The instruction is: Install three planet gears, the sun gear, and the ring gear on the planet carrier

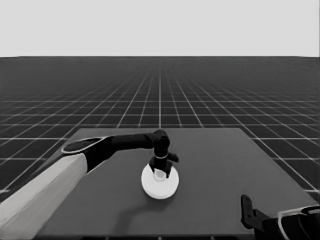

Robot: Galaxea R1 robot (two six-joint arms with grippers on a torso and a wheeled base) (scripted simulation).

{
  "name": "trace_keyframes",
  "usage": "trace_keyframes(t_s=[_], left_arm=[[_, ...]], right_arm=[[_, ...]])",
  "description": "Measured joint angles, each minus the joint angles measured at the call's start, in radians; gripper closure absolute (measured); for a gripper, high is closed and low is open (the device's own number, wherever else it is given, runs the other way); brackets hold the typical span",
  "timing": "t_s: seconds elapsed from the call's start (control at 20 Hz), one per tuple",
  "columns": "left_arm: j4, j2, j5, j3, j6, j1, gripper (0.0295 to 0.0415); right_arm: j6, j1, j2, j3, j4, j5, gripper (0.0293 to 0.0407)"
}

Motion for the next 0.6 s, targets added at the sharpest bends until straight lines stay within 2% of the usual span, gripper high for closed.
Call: trace_keyframes(t_s=[0.5, 0.55, 0.6], left_arm=[[0.0, 0.0, 0.0, 0.0, 0.087, 0.0, 0.0358], [0.0, 0.0, 0.0, 0.0, 0.092, 0.0, 0.0336], [0.0, 0.0, 0.0, 0.0, 0.096, -0.001, 0.0329]], right_arm=[[0.0, 0.0, 0.0, 0.0, 0.0, 0.0, 0.0315], [0.0, 0.0, 0.0, 0.0, 0.0, 0.0, 0.0315], [0.0, 0.0, 0.0, 0.0, 0.0, 0.0, 0.0315]])
